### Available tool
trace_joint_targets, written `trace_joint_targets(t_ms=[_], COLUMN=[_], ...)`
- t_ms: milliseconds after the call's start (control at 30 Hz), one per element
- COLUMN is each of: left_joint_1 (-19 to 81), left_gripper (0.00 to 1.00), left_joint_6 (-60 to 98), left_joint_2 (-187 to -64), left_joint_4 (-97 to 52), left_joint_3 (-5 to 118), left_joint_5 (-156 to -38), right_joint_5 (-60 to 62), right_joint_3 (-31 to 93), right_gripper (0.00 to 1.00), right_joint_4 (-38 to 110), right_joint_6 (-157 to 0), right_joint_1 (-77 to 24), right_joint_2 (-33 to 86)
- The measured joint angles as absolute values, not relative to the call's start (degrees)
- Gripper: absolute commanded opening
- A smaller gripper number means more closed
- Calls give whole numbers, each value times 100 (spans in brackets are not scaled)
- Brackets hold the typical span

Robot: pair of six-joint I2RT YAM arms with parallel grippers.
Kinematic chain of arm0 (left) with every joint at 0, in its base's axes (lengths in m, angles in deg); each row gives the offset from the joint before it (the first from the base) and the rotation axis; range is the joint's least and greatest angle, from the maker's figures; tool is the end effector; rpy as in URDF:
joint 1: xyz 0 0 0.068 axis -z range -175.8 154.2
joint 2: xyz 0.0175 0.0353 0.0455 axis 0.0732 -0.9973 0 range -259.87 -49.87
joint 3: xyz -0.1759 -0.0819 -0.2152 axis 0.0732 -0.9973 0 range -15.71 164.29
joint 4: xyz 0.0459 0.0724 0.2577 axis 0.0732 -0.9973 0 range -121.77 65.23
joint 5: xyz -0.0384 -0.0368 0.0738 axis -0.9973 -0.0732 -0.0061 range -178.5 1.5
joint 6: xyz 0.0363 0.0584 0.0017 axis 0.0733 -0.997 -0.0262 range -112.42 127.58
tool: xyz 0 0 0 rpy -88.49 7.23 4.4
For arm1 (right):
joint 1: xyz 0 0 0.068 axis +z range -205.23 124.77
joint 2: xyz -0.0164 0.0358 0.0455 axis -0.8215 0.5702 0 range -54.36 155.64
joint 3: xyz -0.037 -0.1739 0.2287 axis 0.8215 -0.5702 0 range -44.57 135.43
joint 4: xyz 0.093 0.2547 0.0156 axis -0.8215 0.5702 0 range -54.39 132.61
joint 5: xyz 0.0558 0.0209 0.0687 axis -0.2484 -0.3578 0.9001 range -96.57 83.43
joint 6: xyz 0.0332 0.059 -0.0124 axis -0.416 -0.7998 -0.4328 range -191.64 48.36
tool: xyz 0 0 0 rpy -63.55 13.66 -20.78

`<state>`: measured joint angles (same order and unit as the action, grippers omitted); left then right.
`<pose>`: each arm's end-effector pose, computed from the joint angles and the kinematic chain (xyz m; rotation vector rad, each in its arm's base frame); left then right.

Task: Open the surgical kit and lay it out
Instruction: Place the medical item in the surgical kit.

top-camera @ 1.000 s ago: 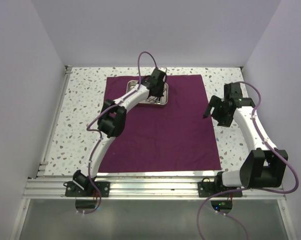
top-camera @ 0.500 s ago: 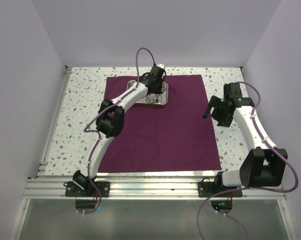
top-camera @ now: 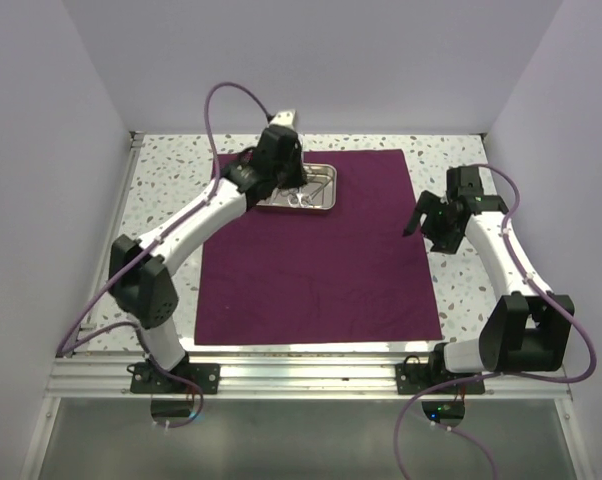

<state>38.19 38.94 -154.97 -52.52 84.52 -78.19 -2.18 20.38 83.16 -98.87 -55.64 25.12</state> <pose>0.3885 -0.2499 0.3540 -0.0571 2.1670 -0.4752 0.2920 0.0022 0.2696 0.6137 2.6024 0.2537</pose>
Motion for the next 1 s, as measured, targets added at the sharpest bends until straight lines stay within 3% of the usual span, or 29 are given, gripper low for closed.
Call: trace_joint_targets(t_ms=[133,300,833,933,967,1000], left_joint_1=[4473,5050,5666,5782,5793,5795], left_gripper=[0,0,0,39,61,69], left_joint_6=[4562,5465,6720,6709,6720,6687], left_joint_2=[-14575,-14466,-14223,-14227,-14245,-14269], left_joint_4=[-5107,-4952,-4191,-4207,-4211,-4222], left_joint_3=[6666,5101,4325,4325,4328,4334], left_joint_5=[-8001,-8329,-8335,-8403,-8427,-8451], right_joint_5=[-127,-98,-85,-83,-85,-85], right_joint_3=[1907,1745,1478,1439,1435,1432], right_gripper=[80,80,80,79,80,79], right_joint_4=[8270,8268,8098,8076,8078,8076], right_joint_6=[-9974,-10031,-10077,-10075,-10072,-10072], right_joint_1=[-5518,-5234,-4912,-4912,-4910,-4910], right_joint_2=[2512,2512,2650,2718,2735,2740])
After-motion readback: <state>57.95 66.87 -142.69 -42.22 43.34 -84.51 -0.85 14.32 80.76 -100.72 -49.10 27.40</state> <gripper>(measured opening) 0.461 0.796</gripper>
